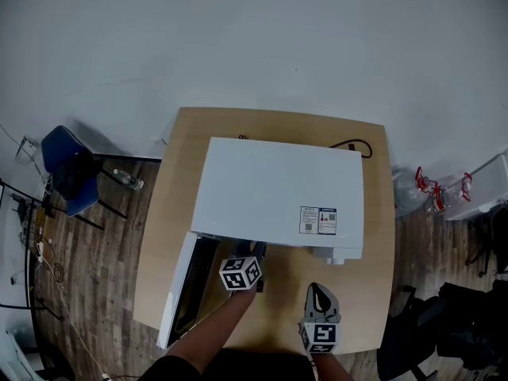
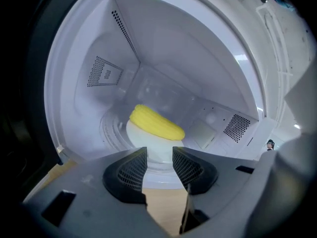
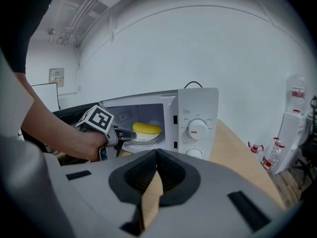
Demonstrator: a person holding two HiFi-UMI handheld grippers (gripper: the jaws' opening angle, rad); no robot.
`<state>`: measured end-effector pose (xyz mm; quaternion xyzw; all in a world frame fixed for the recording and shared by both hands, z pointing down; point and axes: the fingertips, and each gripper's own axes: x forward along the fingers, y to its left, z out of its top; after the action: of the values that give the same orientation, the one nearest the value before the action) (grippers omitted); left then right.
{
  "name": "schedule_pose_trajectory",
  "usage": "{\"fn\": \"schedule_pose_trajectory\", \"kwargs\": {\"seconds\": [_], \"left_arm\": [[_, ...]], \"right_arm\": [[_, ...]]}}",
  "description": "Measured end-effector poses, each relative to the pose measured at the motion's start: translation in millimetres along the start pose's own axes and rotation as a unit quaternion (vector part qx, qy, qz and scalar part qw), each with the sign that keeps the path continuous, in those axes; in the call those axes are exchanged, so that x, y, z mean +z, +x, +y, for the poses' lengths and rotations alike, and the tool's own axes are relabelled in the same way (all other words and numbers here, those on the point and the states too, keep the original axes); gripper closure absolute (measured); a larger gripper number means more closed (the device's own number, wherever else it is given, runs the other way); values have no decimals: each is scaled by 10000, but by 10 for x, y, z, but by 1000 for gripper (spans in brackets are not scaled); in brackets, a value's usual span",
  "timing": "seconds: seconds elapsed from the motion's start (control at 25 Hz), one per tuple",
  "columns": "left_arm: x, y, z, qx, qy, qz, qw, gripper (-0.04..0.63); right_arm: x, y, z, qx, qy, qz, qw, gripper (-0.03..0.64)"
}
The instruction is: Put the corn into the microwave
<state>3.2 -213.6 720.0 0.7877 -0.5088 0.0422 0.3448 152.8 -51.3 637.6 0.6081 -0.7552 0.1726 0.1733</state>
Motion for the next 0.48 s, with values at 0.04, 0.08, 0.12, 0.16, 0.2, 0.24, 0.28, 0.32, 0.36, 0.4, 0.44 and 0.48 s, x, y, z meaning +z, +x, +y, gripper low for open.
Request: {"fn": "schedule_pose_trajectory", "kwargs": {"seconds": [0.04, 0.08, 0.12, 0.16, 0.2, 0.24, 0.28, 0.32, 0.36, 0.4, 0.44, 0.48], "left_arm": [[6, -19, -1, -8, -9, -13, 10000, 456], [2, -50, -9, -18, 0, -8, 10000, 457], [-8, -91, -26, -36, 16, 6, 10000, 456], [-17, -138, -54, -65, 26, 19, 10000, 457], [-22, -194, -92, -104, 32, 26, 9999, 457], [-24, -261, -140, -153, 48, 27, 9999, 456], [-30, -340, -197, -209, 86, 34, 9997, 457], [-46, -428, -260, -266, 148, 59, 9995, 457], [-74, -522, -322, -315, 222, 109, 9992, 457], [-110, -620, -378, -347, 286, 171, 9988, 457], [-144, -723, -426, -372, 318, 219, 9986, 457], [-173, -835, -472, -411, 313, 238, 9984, 457]], "right_arm": [[9, -14, -3, -11, -5, -11, 10000, 557], [19, -40, -10, -37, -8, -29, 10000, 557], [30, -72, -27, -80, -3, -60, 10000, 557], [44, -106, -53, -140, 12, -97, 9999, 557], [59, -142, -83, -209, 33, -130, 9997, 557], [74, -181, -110, -278, 45, -158, 9995, 557], [92, -225, -126, -337, 43, -188, 9992, 557], [112, -275, -128, -378, 31, -225, 9990, 557], [134, -330, -117, -404, 23, -264, 9988, 557], [161, -385, -96, -413, 29, -304, 9987, 557], [194, -440, -63, -407, 45, -346, 9986, 557], [225, -497, -17, -394, 61, -385, 9985, 557]]}}
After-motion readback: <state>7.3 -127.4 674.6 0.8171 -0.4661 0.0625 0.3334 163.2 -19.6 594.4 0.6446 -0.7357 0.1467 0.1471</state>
